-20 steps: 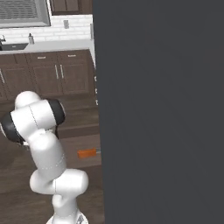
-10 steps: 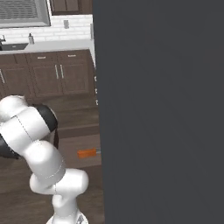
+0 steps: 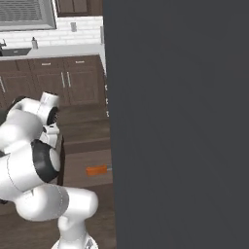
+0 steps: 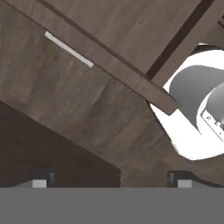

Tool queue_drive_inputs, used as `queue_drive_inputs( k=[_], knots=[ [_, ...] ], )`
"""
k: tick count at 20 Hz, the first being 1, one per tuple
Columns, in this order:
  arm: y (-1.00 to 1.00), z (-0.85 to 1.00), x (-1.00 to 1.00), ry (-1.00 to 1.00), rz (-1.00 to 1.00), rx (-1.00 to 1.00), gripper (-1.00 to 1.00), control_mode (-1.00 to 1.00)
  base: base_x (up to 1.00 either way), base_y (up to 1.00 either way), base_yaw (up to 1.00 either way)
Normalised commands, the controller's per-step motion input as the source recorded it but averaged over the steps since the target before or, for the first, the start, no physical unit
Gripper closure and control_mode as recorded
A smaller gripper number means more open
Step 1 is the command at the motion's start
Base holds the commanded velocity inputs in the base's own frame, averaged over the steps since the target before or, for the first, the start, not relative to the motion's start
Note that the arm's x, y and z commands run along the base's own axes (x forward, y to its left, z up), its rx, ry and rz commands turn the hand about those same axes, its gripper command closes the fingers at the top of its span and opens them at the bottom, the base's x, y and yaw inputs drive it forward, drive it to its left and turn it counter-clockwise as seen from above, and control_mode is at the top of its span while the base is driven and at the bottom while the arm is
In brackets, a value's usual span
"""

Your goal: Pick up the knife from the drawer and place it on the cutting board. Then place the meat from the plate to the cutting board.

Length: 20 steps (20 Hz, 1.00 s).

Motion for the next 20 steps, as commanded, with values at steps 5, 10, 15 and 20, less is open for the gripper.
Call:
queue_drive_inputs(
  k=[5, 10, 15, 20],
  knots=[
    [-1.0, -0.13, 0.08, -0.19, -0.35, -0.23, -1.0, -1.0, 0.0, 0.0, 0.0],
    [-1.0, -0.12, 0.7, -0.05, -0.16, -0.02, -1.0, -1.0, 0.0, 0.0, 0.0],
    [-0.31, 0.0, 0.23, -0.03, 0.08, 0.1, -1.0, -1.0, 0.0, 0.0, 0.0],
    [-0.58, -0.59, 0.12, 0.0, 0.08, -0.05, -1.0, -1.0, 0.0, 0.0, 0.0]
  ],
)
